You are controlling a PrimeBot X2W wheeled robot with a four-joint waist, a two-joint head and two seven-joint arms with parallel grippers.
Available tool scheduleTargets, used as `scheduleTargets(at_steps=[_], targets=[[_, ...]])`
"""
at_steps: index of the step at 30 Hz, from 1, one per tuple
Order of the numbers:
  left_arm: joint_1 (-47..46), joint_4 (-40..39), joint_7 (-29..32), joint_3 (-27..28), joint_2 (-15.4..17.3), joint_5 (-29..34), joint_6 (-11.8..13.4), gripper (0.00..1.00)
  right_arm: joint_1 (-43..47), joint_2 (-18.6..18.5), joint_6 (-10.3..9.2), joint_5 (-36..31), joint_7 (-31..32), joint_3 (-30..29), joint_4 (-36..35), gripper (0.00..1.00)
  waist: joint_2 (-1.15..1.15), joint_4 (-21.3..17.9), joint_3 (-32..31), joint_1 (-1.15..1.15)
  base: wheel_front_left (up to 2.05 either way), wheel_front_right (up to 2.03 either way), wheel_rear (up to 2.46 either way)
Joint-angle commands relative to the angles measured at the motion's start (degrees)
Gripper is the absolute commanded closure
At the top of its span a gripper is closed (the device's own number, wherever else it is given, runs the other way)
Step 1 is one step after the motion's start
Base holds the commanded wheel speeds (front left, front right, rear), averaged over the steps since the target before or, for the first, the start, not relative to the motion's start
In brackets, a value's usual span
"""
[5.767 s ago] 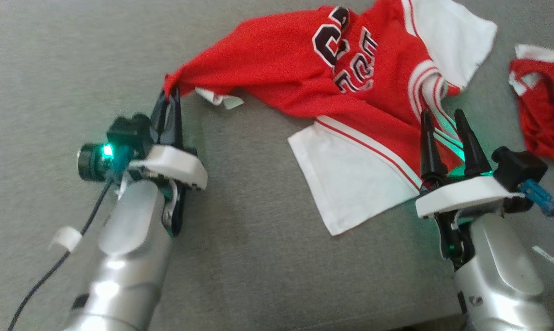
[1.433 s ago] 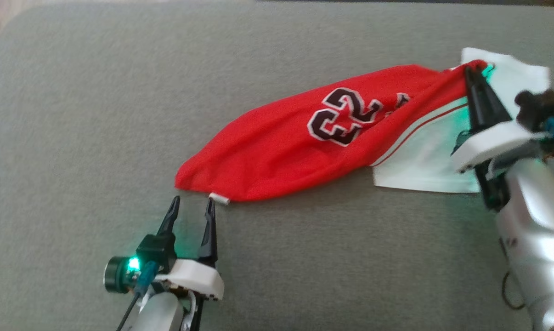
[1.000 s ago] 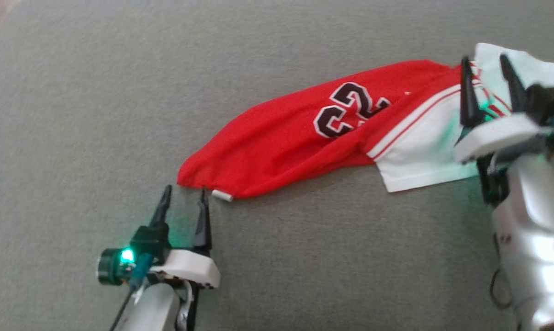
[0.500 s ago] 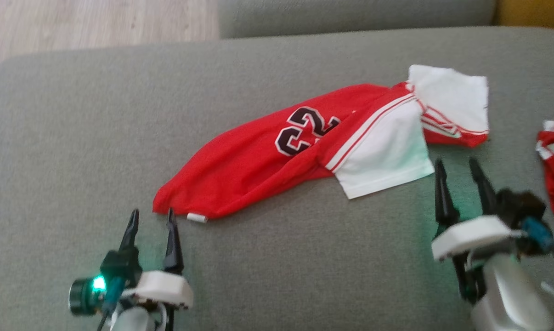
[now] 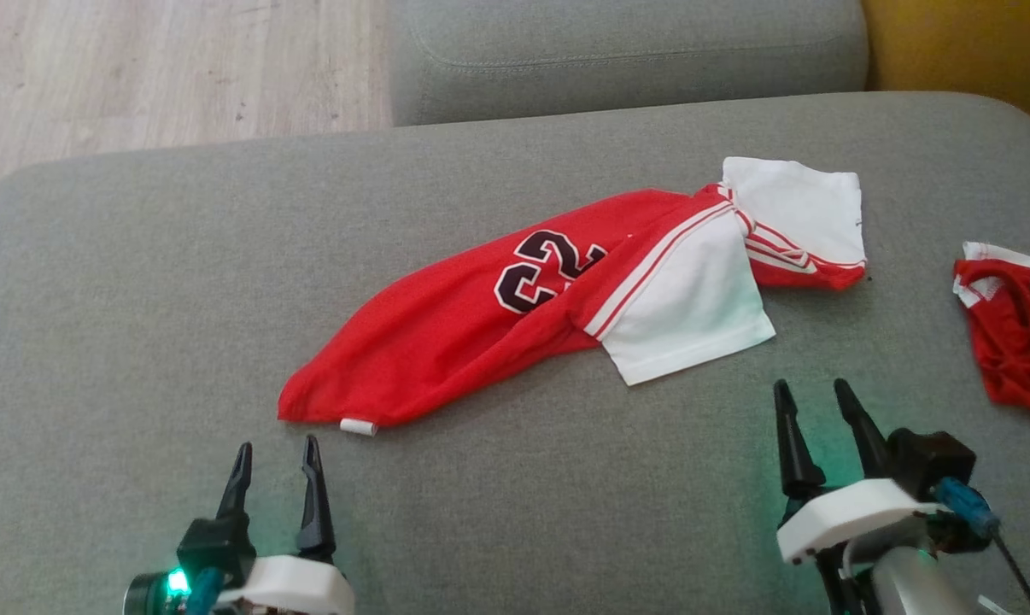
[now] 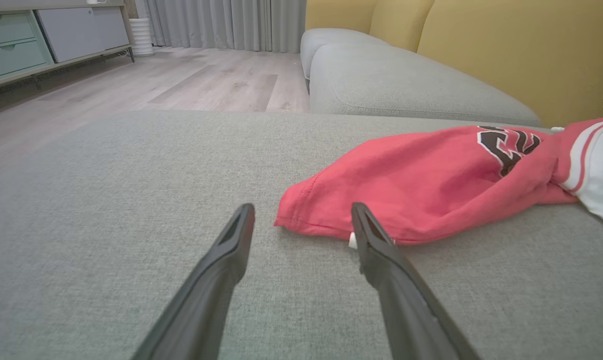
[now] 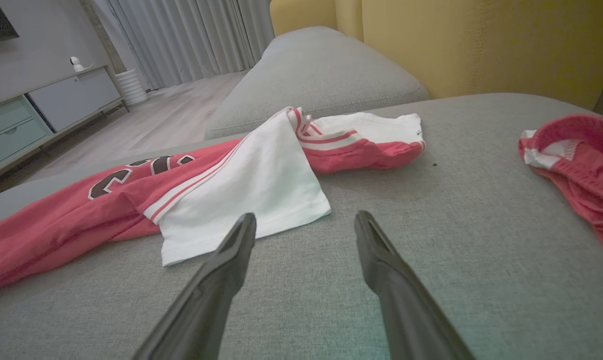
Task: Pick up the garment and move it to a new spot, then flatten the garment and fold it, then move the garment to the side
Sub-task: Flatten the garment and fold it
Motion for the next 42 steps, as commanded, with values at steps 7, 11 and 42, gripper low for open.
scheduleTargets(at_steps=[7, 11, 42], targets=[[-3.2, -2.3, -0.3, 0.2, 0.4, -0.2, 0.3, 0.00, -4.6, -0.1, -0.04, -0.2, -0.4, 2.4, 0.9, 0.00, 0.00, 0.4, 3.4, 0.01, 0.00, 0.00, 0.00], [-5.9, -2.4, -0.3, -1.5, 0.4, -0.5, 0.3, 0.00, -9.6, -0.1, -0.04, -0.1, -0.4, 1.8, 4.1, 0.00, 0.00, 1.4, 7.5, 0.01, 0.00, 0.00, 0.00], [-11.0, -0.2, -0.3, -1.0, 0.4, -3.9, 0.1, 0.00, -9.1, -2.6, -0.04, 0.7, -0.4, -3.6, 9.0, 1.00, 0.00, 0.1, 13.2, 0.01, 0.00, 0.00, 0.00]])
